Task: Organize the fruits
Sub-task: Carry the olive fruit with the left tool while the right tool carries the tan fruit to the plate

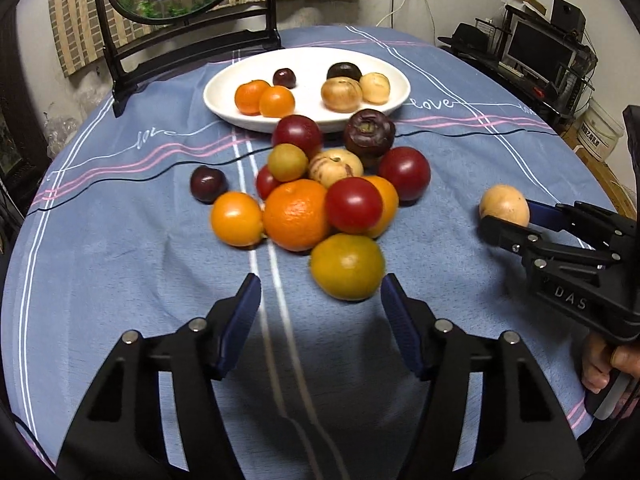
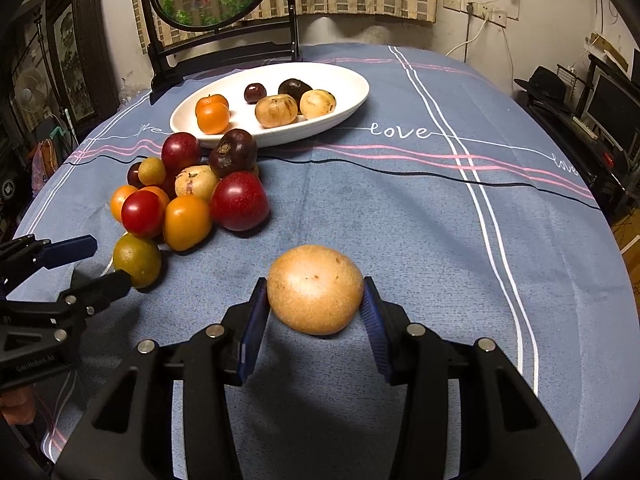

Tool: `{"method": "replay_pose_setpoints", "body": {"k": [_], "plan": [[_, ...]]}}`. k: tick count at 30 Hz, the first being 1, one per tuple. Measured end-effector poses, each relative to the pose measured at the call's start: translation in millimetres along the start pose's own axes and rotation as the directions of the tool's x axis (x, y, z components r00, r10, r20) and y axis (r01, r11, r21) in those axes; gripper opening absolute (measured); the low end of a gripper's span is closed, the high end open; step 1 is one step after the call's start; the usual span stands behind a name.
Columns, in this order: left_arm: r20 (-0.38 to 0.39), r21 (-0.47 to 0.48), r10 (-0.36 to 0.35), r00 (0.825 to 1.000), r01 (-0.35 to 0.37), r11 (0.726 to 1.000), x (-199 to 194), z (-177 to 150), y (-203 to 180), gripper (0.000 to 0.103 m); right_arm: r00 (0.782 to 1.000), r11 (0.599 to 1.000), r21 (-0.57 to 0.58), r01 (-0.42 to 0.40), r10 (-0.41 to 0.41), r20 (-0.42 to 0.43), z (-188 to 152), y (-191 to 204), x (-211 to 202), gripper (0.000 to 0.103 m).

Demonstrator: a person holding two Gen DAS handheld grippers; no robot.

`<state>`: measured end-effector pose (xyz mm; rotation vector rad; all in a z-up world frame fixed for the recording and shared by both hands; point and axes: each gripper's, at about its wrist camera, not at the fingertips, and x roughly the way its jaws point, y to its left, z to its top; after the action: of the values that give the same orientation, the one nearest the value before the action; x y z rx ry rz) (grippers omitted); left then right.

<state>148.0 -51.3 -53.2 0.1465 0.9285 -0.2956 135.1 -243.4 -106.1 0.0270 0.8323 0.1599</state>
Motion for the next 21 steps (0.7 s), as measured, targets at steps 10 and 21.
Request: {"method": "replay_pose_setpoints", "body": {"k": [10,21], "plan": [[-0.039,-0.007,0.006,0.999,-0.006,1.0,18,3,-8,0.061,1.0,1.0,0.001,-0.014,0.014,-0.012,0,-1,2,0.046],[-0.047,-0.014,-0.035,0.998,0.034,0.999,23,3,-10,0.043,1.0,1.0,0.007,-0.014,0.014,-0.021,-1,-2,3,0.046]]}}
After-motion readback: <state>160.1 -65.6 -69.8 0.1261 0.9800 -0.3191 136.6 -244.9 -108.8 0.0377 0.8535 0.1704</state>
